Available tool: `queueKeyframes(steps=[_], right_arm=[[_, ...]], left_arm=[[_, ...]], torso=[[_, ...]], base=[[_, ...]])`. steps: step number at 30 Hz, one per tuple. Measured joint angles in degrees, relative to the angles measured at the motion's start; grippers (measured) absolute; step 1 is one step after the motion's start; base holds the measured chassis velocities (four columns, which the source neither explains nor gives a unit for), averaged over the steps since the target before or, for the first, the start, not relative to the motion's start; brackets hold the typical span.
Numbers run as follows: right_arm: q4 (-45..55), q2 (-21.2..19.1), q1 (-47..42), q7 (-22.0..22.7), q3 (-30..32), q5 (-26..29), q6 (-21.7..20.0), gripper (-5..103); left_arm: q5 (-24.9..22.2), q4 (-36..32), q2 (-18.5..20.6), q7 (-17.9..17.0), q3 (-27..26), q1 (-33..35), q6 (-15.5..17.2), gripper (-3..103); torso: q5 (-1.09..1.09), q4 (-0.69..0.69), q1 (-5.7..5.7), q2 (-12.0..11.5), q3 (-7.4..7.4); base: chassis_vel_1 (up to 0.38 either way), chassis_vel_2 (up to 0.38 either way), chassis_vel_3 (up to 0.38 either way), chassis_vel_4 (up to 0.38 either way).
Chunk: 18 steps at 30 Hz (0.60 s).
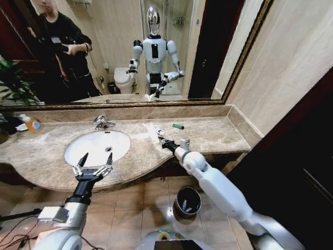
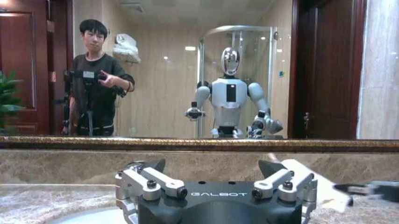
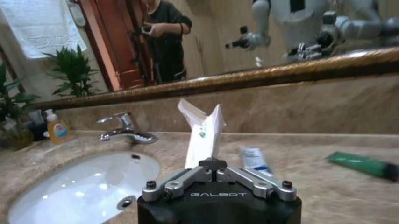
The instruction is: Pick up the trash from the sink and place it in the trash bin.
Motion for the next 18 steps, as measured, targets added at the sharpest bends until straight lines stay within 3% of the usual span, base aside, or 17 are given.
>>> queueKeyframes(steps=[6, 8, 12, 16, 18], right_arm=[[5.9, -4.9, -8.0, -3.6, 6.4, -3.3, 0.7, 0], [9.8, -9.4, -15.1, -6.2, 10.5, -7.9, 3.4, 0], [13.4, -12.5, -22.5, -7.2, 14.7, -11.3, 5.8, 0], [16.1, -13.4, -29.2, -7.6, 18.6, -13.4, 7.0, 0], [17.7, -12.8, -37.3, -10.1, 24.4, -16.8, 10.1, 0]], left_arm=[[0.0, 0.0, 0.0, 0.0, 0.0, 0.0, 0.0, 100], [0.0, 0.0, 0.0, 0.0, 0.0, 0.0, 0.0, 100], [0.0, 0.0, 0.0, 0.0, 0.0, 0.0, 0.0, 100], [0.0, 0.0, 0.0, 0.0, 0.0, 0.0, 0.0, 100], [0.0, 0.0, 0.0, 0.0, 0.0, 0.0, 0.0, 100]], torso=[[0.01, -0.01, 0.00, 0.0, 0.00], [0.01, -0.01, 0.00, 0.0, -0.01], [0.01, -0.01, 0.00, 0.0, 0.00], [0.01, -0.01, 0.00, 0.0, 0.00], [0.01, -0.01, -0.01, 0.0, -0.01]], base=[[0.000, 0.000, 0.000, 0.000], [0.000, 0.000, 0.000, 0.000], [0.000, 0.000, 0.000, 0.000], [0.000, 0.000, 0.000, 0.000], [0.000, 0.000, 0.000, 0.000]])
